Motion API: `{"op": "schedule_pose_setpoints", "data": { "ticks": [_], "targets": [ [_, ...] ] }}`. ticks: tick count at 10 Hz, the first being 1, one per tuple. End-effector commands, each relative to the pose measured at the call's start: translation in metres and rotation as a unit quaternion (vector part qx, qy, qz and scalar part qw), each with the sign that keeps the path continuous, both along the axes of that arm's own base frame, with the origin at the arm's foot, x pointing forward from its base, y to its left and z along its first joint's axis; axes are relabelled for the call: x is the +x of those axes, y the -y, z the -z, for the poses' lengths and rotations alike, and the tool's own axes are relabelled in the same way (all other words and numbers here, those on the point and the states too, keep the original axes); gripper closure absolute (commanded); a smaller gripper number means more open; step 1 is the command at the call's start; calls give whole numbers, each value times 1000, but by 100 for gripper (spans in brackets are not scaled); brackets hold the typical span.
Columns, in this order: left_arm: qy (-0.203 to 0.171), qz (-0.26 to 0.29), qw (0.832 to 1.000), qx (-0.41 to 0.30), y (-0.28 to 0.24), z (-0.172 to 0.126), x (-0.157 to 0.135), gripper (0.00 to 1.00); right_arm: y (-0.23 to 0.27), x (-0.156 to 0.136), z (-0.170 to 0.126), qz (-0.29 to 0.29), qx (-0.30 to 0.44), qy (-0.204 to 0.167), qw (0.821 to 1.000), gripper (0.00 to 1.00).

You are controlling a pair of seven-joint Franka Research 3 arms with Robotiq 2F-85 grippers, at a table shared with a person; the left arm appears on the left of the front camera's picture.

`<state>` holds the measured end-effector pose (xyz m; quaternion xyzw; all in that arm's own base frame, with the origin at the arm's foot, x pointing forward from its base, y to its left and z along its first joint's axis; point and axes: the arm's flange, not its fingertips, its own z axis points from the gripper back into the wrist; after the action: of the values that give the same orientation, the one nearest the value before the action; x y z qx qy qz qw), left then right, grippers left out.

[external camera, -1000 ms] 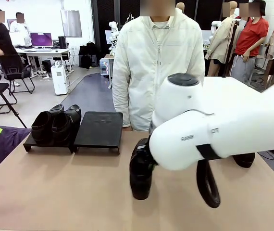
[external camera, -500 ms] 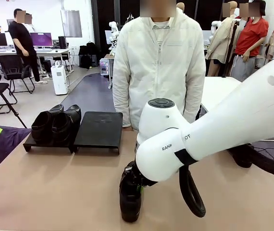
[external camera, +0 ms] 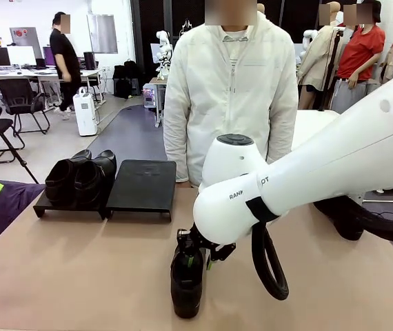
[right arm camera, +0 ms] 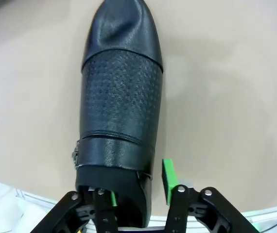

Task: Organize the shoes by placing them on the stand.
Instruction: Pick up one Shoe and place it in the middle of the table.

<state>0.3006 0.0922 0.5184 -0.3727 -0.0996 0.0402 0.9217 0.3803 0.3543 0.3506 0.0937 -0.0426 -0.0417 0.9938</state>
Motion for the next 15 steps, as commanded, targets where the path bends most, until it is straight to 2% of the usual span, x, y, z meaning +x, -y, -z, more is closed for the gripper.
{"op": "schedule_pose_setpoints", "data": {
  "ticks": [1, 2, 3, 4, 5, 6, 7, 8, 10, 11, 12, 13, 14, 15],
  "targets": [
    [0, -4, 1000, -10, 1, -1, -1, 0, 21, -11, -34, -19, 23, 22, 999, 0],
    [0, -4, 1000, -10, 1, -1, -1, 0, 44, -17, -66, -29, 39, 35, 998, 0],
    [0, -4, 1000, -10, 1, -1, -1, 0, 74, -20, -91, -44, 9, 63, 997, 0],
    [0, -4, 1000, -10, 1, -1, -1, 0, 112, -18, -115, -21, -12, 71, 997, 0],
    [0, -4, 1000, -10, 1, -1, -1, 0, 167, -15, -138, -17, 3, 44, 999, 0],
    [0, -4, 1000, -10, 1, -1, -1, 0, 224, -12, -152, -47, 42, 10, 998, 0],
    [0, -4, 1000, -10, 1, -1, -1, 0, 274, -9, -160, -45, 92, -12, 995, 0],
    [0, -4, 1000, -10, 1, -1, -1, 0, 330, -12, -166, 4, 127, -11, 992, 0],
    [0, -4, 1000, -10, 1, -1, -1, 0, 423, -35, -174, 71, 236, -2, 969, 0],
    [0, -4, 1000, -10, 1, -1, -1, 0, 446, -49, -171, 100, 287, 4, 953, 0],
    [0, -4, 1000, -10, 1, -1, -1, 0, 446, -50, -163, 104, 299, -2, 949, 0],
    [0, -4, 1000, -10, 1, -1, -1, 0, 436, -44, -155, 130, 258, -1, 957, 0],
    [0, -4, 1000, -10, 1, -1, -1, 0, 466, -57, -167, 107, 268, -8, 957, 0],
    [0, -4, 1000, -10, 1, -1, -1, 0, 466, -57, -167, 107, 268, -8, 957, 0]
  ]
}}
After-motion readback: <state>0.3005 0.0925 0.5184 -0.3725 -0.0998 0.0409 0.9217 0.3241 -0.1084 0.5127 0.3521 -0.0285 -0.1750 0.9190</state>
